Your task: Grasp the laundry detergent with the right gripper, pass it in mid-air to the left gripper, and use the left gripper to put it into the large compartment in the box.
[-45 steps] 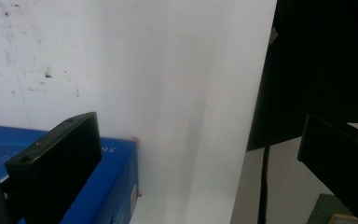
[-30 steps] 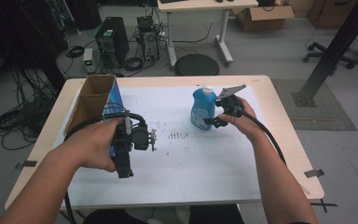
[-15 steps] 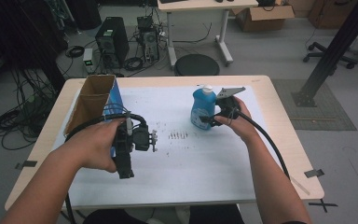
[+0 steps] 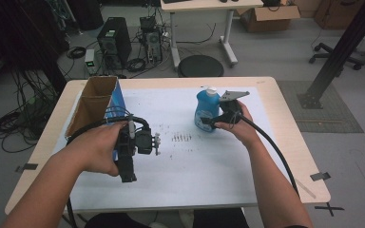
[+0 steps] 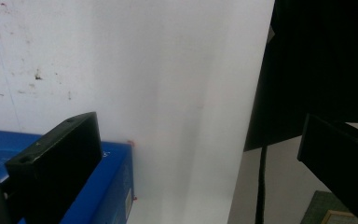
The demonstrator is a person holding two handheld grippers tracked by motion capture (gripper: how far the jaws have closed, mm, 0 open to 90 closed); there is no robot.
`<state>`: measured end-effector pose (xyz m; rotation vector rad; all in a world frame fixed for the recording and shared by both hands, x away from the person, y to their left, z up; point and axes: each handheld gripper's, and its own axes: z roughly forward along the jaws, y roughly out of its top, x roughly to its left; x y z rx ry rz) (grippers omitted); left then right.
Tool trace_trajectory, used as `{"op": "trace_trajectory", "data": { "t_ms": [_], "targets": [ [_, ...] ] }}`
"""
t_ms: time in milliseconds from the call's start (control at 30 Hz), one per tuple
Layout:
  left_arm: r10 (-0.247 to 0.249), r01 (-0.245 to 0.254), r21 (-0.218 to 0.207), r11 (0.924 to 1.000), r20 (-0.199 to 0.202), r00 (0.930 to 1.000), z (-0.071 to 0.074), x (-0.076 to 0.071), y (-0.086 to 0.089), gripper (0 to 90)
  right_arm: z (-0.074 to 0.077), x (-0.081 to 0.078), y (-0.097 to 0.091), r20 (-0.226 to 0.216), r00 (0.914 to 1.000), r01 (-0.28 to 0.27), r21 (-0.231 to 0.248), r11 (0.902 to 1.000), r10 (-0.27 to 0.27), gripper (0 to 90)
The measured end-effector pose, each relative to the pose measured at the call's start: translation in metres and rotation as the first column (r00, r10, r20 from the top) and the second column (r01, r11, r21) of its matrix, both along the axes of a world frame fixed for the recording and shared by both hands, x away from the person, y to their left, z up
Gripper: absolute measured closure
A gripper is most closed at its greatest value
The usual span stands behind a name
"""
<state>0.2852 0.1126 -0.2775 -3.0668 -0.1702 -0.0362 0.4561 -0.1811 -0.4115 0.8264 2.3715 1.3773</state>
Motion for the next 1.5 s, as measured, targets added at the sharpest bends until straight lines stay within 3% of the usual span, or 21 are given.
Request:
{"op": "trace_trajectory", "data": {
  "t_ms": [733, 1500],
  "targets": [
    [-0.001, 0.001, -0.001, 1.0000, 0.000, 1.0000, -0.002, 0.000, 0.000, 0.3, -0.010, -0.003, 0.001, 0.014, 0.9995, 0.029, 0.017, 0.9994, -0.029, 13.2],
    [0.008, -0.008, -0.008, 0.9999, -0.003, 1.0000, -0.006, 0.001, 0.003, 0.3, -0.012, -0.004, 0.005, 0.043, 0.9990, 0.014, 0.017, 0.9998, -0.014, 36.3]
  ]
}}
